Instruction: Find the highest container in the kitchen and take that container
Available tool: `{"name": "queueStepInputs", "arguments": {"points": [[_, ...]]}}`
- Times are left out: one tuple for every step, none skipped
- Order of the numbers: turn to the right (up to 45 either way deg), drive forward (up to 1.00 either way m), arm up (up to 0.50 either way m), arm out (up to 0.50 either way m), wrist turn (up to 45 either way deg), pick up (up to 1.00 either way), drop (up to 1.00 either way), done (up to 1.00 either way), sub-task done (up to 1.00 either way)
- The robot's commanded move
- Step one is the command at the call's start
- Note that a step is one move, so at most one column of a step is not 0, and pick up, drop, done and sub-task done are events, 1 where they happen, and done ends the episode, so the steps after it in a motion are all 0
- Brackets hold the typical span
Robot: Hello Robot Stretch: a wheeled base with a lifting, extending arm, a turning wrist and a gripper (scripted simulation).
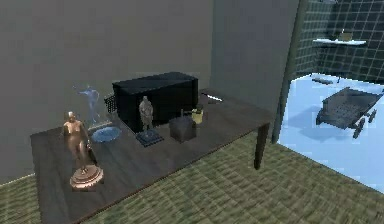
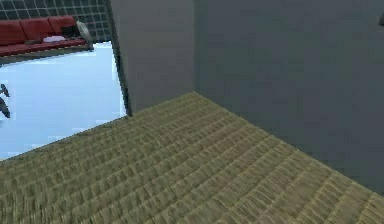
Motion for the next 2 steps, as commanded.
{"name": "queueStepInputs", "arguments": {"points": [[27.0, 0.0, 0.0, 0.0, 0.0, 0.0, 0.0, 0.0, 0.0], [0.0, 0.7, 0.0, 0.0, 0.0, 0.0, 0.0, 0.0, 0.0]]}}
